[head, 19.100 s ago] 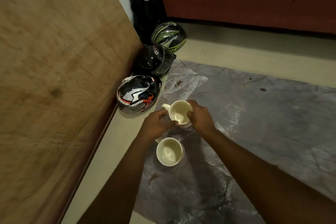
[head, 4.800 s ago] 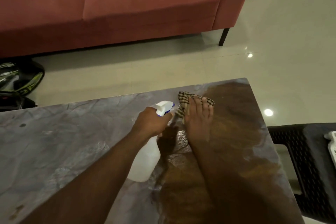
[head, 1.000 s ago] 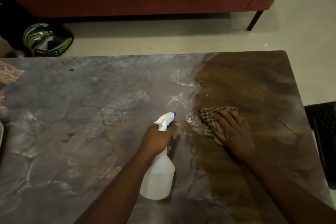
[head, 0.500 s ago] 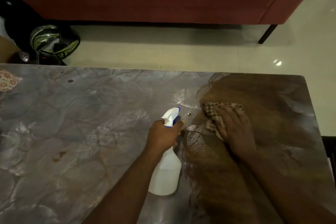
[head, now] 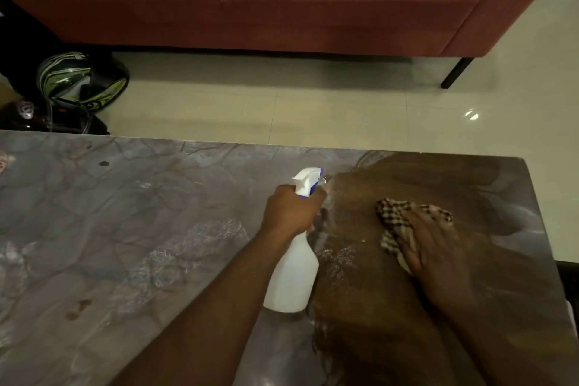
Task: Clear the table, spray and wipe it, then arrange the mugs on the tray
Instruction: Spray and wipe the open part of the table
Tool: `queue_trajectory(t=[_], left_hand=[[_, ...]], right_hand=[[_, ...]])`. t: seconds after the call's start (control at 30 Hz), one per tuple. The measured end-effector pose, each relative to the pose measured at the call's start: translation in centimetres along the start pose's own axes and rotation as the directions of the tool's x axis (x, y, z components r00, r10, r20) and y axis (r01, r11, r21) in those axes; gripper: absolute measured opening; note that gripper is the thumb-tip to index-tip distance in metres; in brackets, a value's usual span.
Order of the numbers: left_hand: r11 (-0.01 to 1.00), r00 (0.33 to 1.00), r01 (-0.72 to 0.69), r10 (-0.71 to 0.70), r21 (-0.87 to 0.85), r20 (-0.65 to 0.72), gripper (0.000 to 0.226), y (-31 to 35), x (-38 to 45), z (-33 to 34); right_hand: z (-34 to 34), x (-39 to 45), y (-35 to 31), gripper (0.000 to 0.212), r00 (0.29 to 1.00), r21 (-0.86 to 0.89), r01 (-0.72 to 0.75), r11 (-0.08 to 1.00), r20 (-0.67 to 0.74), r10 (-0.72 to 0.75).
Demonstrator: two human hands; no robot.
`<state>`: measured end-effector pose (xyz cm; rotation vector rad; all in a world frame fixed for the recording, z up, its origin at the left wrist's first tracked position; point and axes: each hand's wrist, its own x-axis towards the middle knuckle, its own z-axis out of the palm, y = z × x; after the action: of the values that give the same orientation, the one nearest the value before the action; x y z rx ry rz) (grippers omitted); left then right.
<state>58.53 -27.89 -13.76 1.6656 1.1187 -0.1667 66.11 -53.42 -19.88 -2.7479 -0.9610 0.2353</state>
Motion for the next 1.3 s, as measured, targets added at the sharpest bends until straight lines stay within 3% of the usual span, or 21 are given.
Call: queue_trajectory(t=[0.1,0.17,0.27,0.37,0.43,0.53,0.57,0.63,0.73,0.83,0.93,0.97,1.03,1.1,1.13,1.17,1.23,1.3], left_hand=[[1.000,0.999,0.009,-0.008,-0.021,0.036,0.041,1.5,0.9,0.2],[1.000,0.999,0.006,-0.007,-0.024,-0.032,0.037,1.8,1.3,0.2],[0.999,0.998,0.047,-0.048,-0.020,-0.036,0.033,1.2,0.7,0.3],[0.996,0.996,0.090,-0.089,-0.024,0.025,0.026,0.5,-0.2,-0.5],[0.996,0.996,0.086,-0.086,-0.040,-0.005,0.028,-0.3,-0.6,-1.2],[0.997,0.993,0.066,-0.069,-0.029,-0.095,0.038,-1.8,-1.6,-1.3],[0.997,0.993,0.073,-0.075,-0.027,-0.088,0.040,-2.3,-2.0,-1.1],[0.993,0.993,0.113,-0.114,-0.015,-0.042,0.043,-3.2,-3.0,-0.8],[0.995,0.995,0.089,-0.091,-0.048,-0.034,0.035,-4.3,-4.4,-1.1],[0.996,0.997,0.058,-0.061,-0.073,-0.042,0.025,-5.2,-5.9,-1.8],[0.997,0.998,0.046,-0.042,-0.060,0.055,0.032,-6.0,-7.1,-1.9],[0.997,0.998,0.043,-0.040,-0.066,0.054,0.036,-6.2,-7.6,-1.8],[0.996,0.998,0.054,-0.056,-0.073,-0.028,0.038,-6.9,-8.8,-1.5],[0.996,0.994,0.085,-0.087,-0.038,-0.071,0.037,-8.1,-10.6,-0.7],[0.993,0.992,0.110,-0.112,-0.039,-0.051,0.037,-8.9,-11.7,-0.3],[0.990,0.991,0.133,-0.133,-0.050,-0.009,0.038,-9.7,-12.9,0.2],[0.989,0.989,0.142,-0.140,-0.042,0.038,0.038,-11.2,-14.9,0.9],[0.984,0.985,0.169,-0.170,-0.051,-0.027,0.037,-12.6,-15.8,1.3]], right_hand=[[0.3,4.4,-2.6,0.050,0.955,0.075,-0.233,0.970,-0.171,0.243],[0.8,8.1,-5.8,0.049,0.950,0.083,-0.257,0.963,-0.163,0.268],[2.3,9.8,-9.9,0.049,0.988,0.029,-0.016,0.999,-0.151,0.020],[2.5,7.7,-9.3,0.045,0.962,0.040,0.268,0.963,-0.071,-0.264],[2.0,8.4,-7.5,0.044,0.965,0.005,0.254,0.967,-0.073,-0.253],[1.9,11.7,-8.8,0.050,0.994,0.033,0.016,0.999,-0.110,-0.012],[2.4,12.2,-10.3,0.049,0.993,0.035,0.001,0.999,-0.119,0.003],[3.5,11.6,-12.2,0.048,0.986,0.030,0.146,0.989,-0.089,-0.143],[3.6,9.6,-9.5,0.049,0.932,-0.100,0.359,0.928,-0.015,-0.362],[2.8,10.3,-7.0,0.056,0.977,-0.084,0.203,0.976,-0.044,-0.207],[3.3,11.9,-9.7,0.055,0.997,-0.003,-0.009,1.000,-0.076,0.008],[3.4,11.7,-10.9,0.052,0.997,0.016,0.008,1.000,-0.070,-0.007],[3.7,10.2,-12.0,0.050,0.974,0.017,0.225,0.974,-0.018,-0.225],[3.5,7.7,-10.4,0.052,0.884,-0.011,0.464,0.886,0.078,-0.461],[3.2,7.0,-9.1,0.053,0.855,-0.023,0.512,0.858,0.107,-0.507],[3.0,6.8,-8.1,0.054,0.860,-0.020,0.504,0.863,0.104,-0.500],[2.8,7.5,-7.7,0.052,0.937,-0.004,0.348,0.938,0.047,-0.347],[3.2,8.2,-9.8,0.051,0.987,0.028,0.161,0.987,0.006,-0.162]])
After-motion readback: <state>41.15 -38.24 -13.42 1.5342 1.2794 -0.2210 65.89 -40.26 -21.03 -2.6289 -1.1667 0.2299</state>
